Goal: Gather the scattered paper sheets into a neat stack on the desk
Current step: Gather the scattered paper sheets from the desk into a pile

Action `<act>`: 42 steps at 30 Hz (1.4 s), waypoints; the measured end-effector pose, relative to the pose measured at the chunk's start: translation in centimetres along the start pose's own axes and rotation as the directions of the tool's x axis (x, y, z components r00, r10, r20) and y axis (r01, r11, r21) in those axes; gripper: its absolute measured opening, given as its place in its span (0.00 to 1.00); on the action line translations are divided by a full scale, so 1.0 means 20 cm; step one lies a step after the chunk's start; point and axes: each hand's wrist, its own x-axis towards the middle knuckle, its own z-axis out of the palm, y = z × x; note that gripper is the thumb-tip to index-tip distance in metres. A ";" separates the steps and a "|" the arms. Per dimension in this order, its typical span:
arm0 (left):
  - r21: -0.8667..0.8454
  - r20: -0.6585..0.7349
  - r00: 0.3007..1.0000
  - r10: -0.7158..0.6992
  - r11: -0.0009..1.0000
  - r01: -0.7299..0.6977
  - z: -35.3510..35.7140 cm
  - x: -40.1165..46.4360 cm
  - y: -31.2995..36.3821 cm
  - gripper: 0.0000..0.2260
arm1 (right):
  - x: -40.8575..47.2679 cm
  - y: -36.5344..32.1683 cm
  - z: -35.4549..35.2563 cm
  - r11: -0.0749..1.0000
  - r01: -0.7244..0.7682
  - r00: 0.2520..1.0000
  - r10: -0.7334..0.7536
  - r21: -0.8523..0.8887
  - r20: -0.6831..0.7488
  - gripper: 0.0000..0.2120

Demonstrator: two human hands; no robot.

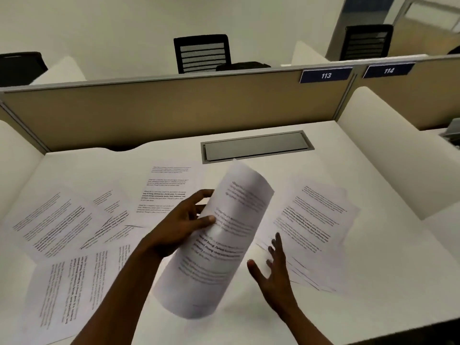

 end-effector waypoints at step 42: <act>0.669 -0.191 0.981 0.028 0.735 0.109 0.53 0.69 -0.62 0.29 | 0.30 0.26 -0.68 0.890 -0.294 0.733 -0.024 -0.349 -0.679 0.28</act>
